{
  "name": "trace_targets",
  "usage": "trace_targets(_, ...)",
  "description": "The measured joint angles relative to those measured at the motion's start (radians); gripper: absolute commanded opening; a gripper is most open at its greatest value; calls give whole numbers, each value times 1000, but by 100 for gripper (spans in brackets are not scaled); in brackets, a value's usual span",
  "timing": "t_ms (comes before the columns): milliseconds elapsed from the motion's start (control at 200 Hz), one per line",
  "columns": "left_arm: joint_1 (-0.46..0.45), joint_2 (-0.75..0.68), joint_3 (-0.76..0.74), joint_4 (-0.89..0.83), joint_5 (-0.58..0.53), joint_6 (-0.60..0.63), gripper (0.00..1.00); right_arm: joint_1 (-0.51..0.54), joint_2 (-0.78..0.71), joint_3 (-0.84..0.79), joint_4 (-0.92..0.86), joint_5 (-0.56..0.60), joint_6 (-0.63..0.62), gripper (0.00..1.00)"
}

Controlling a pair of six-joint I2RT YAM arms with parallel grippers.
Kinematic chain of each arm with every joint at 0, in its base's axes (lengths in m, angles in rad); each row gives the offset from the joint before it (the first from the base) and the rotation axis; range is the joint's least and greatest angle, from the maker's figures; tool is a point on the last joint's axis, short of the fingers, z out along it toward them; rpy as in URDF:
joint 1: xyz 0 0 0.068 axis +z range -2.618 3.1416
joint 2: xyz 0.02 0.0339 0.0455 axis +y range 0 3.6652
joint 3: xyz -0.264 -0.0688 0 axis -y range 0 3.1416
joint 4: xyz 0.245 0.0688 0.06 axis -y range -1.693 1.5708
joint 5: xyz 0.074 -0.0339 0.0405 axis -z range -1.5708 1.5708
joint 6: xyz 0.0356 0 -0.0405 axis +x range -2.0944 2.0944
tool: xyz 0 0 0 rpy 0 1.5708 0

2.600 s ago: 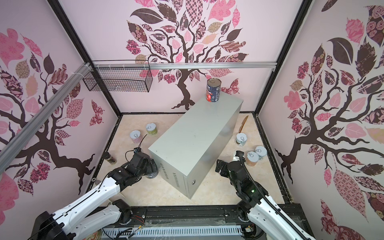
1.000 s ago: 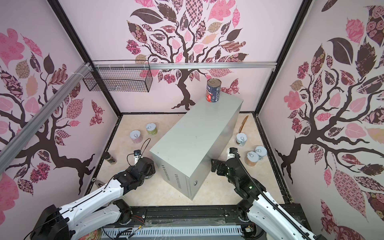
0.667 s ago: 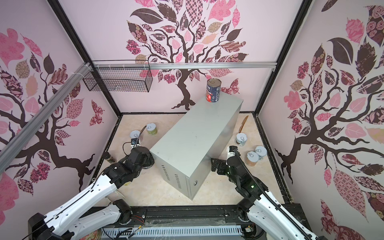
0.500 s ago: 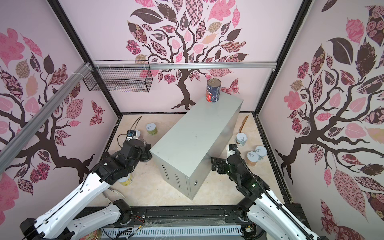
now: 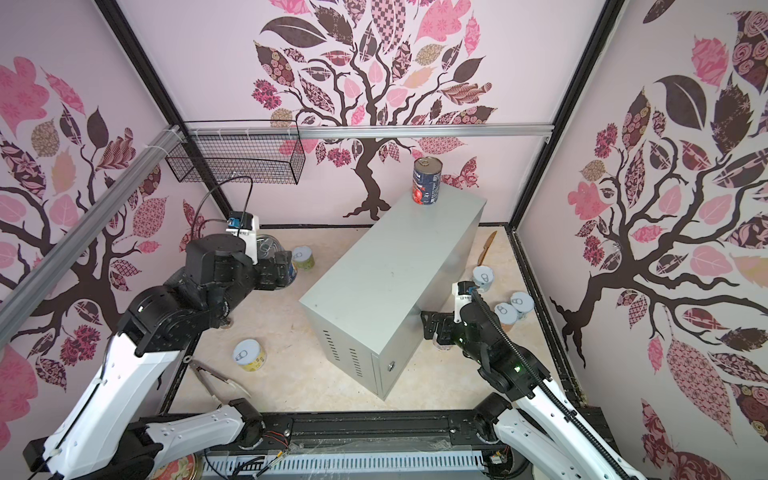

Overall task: Place and organize the canned foods onto the counter
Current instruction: 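Close the left gripper on the blue silver-lidded soup can and lift it, then carry the soup can over the box with the left gripper while the right rises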

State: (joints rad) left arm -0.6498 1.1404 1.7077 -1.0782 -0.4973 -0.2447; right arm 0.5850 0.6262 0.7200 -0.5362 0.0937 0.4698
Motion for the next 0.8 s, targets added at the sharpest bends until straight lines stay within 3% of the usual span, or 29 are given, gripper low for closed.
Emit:
trace_targets(225,0,169,299,-116,145,56,59,3,-49,19,3,-47,-29,100)
trace_targets(450,-19,272,496,-200,282,92,59,3,-53,98,-3,-63,-56,100)
trace_targets(670,-236,400,638,-264,262,156,59,3,-80,147,-40,-80,-83,100)
trace_targets(800,-304,482,667,-268,280,170,59,3,-97,187,-64,-85,-90,100)
